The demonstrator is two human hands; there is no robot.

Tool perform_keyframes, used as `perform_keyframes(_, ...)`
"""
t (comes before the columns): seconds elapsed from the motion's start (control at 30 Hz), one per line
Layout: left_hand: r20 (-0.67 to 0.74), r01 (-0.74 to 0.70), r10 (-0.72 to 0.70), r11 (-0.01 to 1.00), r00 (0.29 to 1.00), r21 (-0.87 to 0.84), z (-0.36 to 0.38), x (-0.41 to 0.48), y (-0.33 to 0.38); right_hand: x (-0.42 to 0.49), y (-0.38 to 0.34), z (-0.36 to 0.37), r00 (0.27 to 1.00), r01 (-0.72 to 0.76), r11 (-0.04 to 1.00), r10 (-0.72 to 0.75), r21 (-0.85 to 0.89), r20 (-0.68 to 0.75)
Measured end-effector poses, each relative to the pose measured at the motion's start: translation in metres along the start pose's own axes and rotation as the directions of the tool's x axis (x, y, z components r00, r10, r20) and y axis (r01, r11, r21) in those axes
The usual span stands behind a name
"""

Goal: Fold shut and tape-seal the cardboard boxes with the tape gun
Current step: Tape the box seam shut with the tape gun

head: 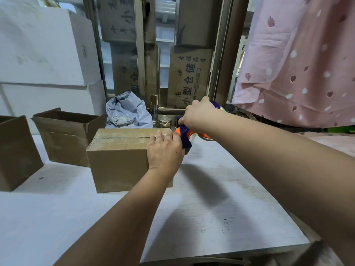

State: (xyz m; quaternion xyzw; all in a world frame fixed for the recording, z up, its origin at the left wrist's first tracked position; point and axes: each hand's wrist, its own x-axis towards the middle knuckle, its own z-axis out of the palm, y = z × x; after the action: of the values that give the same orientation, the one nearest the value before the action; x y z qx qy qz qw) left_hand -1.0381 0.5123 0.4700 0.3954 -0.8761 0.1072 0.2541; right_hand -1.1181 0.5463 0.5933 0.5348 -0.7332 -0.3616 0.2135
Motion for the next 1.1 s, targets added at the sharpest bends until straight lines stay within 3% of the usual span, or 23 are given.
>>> perform_keyframes(0.23,-0.141,0.016,-0.029,0.995,0.99,-0.095,-0.004,0.0,0.0,0.005,0.001,-0.01,0.999,0.026,0.999,-0.024,-0.044,0.041)
perform_keyframes(0.4,-0.235,-0.018,0.001,0.997,0.972,-0.069,-0.005,0.001,-0.003,0.009,0.002,-0.016,0.999,0.042,0.995,-0.039,-0.092,0.035)
perform_keyframes(0.63,-0.357,-0.066,0.043,0.997,0.933,-0.051,0.01,0.006,-0.007,0.007,0.004,-0.017,0.994,0.032,0.999,-0.03,-0.019,0.105)
perform_keyframes(0.8,-0.2,-0.055,0.048,0.998,0.979,-0.032,0.002,0.004,-0.008,0.007,0.006,-0.015,0.99,0.057,0.998,-0.053,-0.034,0.128)
perform_keyframes(1.1,-0.35,0.009,-0.027,0.999,0.937,-0.053,0.004,0.007,-0.006,0.02,0.003,-0.021,0.994,0.011,0.999,-0.006,-0.048,0.109)
